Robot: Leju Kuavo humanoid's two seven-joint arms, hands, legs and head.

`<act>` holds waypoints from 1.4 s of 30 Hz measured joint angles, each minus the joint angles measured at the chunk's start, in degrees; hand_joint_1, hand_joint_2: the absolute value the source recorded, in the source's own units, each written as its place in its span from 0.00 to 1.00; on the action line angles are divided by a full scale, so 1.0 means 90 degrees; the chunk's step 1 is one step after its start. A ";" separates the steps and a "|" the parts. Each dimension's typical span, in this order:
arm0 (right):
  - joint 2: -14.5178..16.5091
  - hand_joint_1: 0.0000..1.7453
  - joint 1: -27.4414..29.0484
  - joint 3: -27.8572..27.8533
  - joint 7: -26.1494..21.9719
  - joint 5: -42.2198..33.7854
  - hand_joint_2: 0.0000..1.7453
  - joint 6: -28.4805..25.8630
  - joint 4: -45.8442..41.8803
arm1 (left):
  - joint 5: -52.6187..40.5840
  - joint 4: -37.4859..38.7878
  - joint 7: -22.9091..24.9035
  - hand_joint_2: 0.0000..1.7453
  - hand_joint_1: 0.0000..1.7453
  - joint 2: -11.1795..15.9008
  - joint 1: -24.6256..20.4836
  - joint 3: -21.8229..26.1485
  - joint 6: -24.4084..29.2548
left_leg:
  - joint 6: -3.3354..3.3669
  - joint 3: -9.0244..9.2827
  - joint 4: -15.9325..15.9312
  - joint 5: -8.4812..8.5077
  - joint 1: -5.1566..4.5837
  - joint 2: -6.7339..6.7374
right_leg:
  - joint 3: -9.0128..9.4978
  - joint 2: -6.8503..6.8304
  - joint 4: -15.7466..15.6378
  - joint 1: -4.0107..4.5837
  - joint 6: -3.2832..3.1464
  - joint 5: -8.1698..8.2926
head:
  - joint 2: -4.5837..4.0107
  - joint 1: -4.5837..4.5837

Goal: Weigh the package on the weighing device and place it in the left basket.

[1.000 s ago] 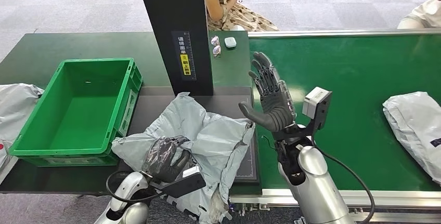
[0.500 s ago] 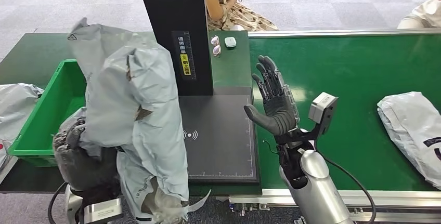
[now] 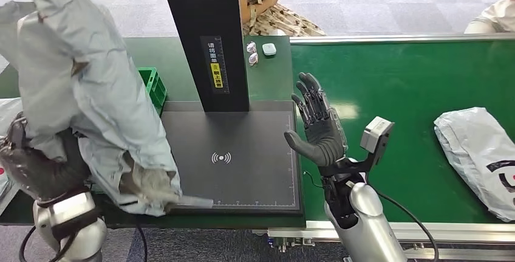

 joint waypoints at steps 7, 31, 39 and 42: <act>0.0093 0.00 0.0075 -0.0143 0.0116 0.0037 1.00 0.0182 -0.0091 | -0.0711 0.1916 0.1485 1.00 1.00 0.0559 -0.1341 0.0667 -0.0790 | -0.0017 0.0001 0.0000 0.0015 0.0005 0.0012 | -0.0005 0.0015 0.0005 0.0005 -0.0021 0.0017 | 0.0000 0.0000; 0.0249 0.00 0.0020 -0.0174 0.0262 0.0004 1.00 0.0159 -0.0064 | -0.1507 0.5908 0.2340 1.00 1.00 0.1703 -0.2809 0.1542 -0.1359 | -0.0019 -0.0007 0.0000 0.0015 0.0005 0.0021 | -0.0016 0.0026 0.0003 0.0005 -0.0022 0.0017 | 0.0000 0.0002; 0.0249 0.00 0.0014 -0.0193 0.0262 0.0004 1.00 0.0159 -0.0036 | -0.1743 0.6354 0.2441 1.00 0.00 0.1590 -0.2809 0.1307 -0.1680 | -0.0018 -0.0007 0.0000 0.0014 0.0006 0.0020 | -0.0017 0.0026 0.0002 0.0005 -0.0022 0.0017 | 0.0000 0.0002; 0.0249 0.00 0.0014 -0.0218 0.0262 0.0002 1.00 0.0159 -0.0036 | -0.1825 0.6386 0.2529 1.00 0.00 0.1510 -0.2816 0.1185 -0.1770 | -0.0018 -0.0007 0.0000 0.0014 0.0005 0.0021 | -0.0017 0.0026 0.0002 0.0005 -0.0022 0.0018 | 0.0000 0.0002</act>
